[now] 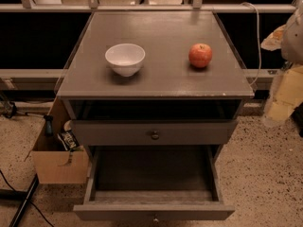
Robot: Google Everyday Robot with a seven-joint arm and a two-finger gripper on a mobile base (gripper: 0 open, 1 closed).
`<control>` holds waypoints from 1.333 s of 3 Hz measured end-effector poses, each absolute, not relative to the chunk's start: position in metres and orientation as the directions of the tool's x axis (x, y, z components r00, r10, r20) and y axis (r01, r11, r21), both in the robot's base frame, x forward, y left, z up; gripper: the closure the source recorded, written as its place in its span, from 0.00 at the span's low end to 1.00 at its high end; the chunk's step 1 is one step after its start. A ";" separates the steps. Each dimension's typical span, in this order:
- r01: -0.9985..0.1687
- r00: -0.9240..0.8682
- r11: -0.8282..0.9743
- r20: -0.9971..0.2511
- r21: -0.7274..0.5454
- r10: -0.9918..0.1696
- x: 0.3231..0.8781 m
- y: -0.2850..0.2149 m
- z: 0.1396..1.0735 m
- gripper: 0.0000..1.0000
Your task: Close middle drawer
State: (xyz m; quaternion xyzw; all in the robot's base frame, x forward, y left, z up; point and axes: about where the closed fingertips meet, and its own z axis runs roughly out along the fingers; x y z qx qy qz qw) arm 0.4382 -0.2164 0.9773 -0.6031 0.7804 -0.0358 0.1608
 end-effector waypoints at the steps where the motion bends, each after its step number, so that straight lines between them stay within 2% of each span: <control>1: -0.927 -0.216 0.266 -0.202 -0.266 -0.955 0.437 -0.215 0.979 0.00; 2: -0.930 -0.186 0.245 -0.224 -0.273 -0.957 0.427 -0.216 0.972 0.00; 4: -0.948 -0.100 0.209 -0.399 -0.240 -0.911 0.370 -0.213 0.900 0.00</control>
Offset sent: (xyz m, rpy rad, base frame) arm -0.0275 -0.0016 -0.0223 0.0485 -0.0271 0.0772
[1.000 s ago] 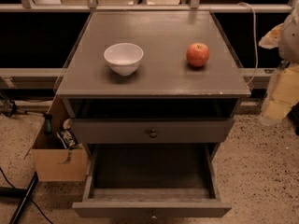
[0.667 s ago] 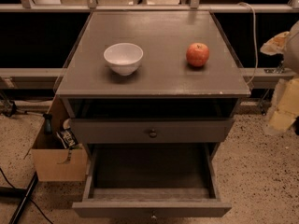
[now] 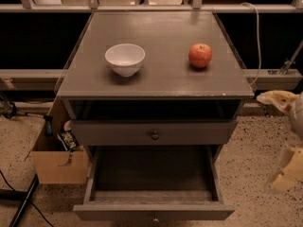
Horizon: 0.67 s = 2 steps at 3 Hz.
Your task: Close middle drawer
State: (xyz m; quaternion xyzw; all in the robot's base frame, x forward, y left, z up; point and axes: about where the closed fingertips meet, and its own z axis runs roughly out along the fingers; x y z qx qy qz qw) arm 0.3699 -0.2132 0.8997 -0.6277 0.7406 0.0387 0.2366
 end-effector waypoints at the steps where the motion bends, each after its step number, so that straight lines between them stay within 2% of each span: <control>1: -0.974 -0.058 0.150 -0.455 -0.169 -0.889 0.345 -0.188 0.846 0.00; 2: -0.988 -0.102 0.143 -0.440 -0.060 -0.892 0.332 -0.171 0.785 0.00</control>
Offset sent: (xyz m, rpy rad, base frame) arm -0.0455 0.0578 -0.1674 0.0602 0.2713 0.0733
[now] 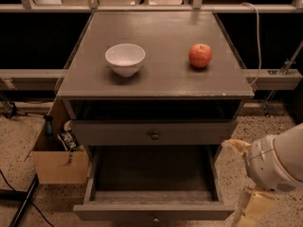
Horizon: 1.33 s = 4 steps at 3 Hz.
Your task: Close middle drawer
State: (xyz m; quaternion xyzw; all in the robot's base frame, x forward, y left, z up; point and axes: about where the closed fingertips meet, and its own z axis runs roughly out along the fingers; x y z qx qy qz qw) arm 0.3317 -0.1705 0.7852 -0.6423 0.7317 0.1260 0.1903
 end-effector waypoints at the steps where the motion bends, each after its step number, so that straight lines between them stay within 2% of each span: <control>1: -0.988 -0.102 0.143 -0.440 -0.060 -0.892 0.332 -0.171 0.785 0.00; 2: -0.988 -0.112 0.147 -0.445 -0.045 -0.888 0.336 -0.168 0.778 0.00; 4: -0.968 -0.250 0.219 -0.470 0.121 -0.847 0.327 -0.165 0.678 0.00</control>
Offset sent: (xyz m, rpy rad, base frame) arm 0.0126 0.0055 -0.0185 0.0193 0.0358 -0.0123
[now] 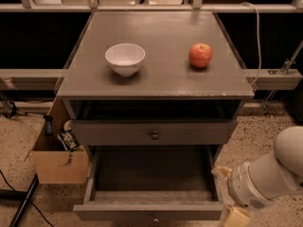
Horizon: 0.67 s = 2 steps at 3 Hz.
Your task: Close middle drawer
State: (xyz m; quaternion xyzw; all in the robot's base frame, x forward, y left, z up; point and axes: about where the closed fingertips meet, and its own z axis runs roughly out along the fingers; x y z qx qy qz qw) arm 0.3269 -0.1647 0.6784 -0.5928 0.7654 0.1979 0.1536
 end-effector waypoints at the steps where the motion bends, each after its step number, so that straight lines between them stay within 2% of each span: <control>1: -0.952 -0.304 0.246 -0.472 0.181 -0.828 0.317 -0.170 0.633 0.00; 2: -0.942 -0.334 0.266 -0.502 0.204 -0.798 0.308 -0.179 0.604 0.18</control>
Offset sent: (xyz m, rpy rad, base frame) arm -0.0295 -0.0285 -0.1074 0.1211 0.0792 -0.0908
